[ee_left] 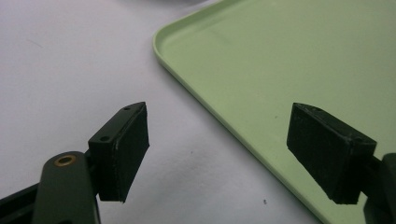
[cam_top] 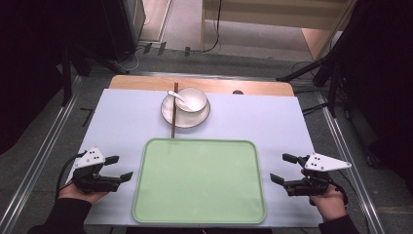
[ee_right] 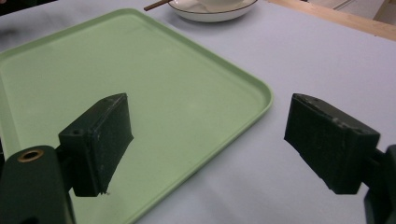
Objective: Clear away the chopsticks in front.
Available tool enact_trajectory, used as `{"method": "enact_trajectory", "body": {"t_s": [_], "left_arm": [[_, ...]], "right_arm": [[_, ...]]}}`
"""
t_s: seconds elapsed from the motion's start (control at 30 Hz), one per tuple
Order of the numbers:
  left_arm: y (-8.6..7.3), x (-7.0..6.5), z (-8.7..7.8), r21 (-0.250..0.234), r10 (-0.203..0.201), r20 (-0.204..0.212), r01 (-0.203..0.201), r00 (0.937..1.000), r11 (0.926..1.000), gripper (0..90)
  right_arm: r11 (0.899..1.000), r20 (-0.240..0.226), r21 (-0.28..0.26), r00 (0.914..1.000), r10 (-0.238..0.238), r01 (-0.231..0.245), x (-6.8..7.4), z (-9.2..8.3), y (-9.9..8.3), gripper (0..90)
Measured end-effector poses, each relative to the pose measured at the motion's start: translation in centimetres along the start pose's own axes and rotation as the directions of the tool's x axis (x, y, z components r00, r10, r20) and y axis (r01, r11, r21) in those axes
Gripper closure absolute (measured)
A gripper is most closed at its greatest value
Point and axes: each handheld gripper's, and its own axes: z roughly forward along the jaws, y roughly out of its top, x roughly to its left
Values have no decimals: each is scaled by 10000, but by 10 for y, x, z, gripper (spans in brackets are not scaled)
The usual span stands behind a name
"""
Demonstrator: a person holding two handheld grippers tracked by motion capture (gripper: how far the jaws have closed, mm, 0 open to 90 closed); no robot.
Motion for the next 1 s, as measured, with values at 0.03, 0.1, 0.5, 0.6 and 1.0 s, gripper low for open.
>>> {"method": "enact_trajectory", "body": {"t_s": [0.03,0.1,0.5,0.6,1.0], "left_arm": [[0,0,0,-44,-48,43,48,10000,10000,218],[1,0,0,-65,10,31,-10,10000,10000,219],[4,3,-5,-345,-311,-109,308,9995,9989,260],[4,3,-5,-271,-470,-57,468,9989,9985,269],[4,2,-1,-173,-578,219,582,9981,9982,265]], "right_arm": [[10000,-3,13,10000,9,-9,0,0,0,154],[10000,13,4,10000,22,-22,0,0,0,154],[10000,23,8,10000,20,-20,-1,0,0,154],[9999,11,100,10000,-70,70,0,1,0,154],[9999,-35,83,10000,-68,68,2,1,0,154]]}}
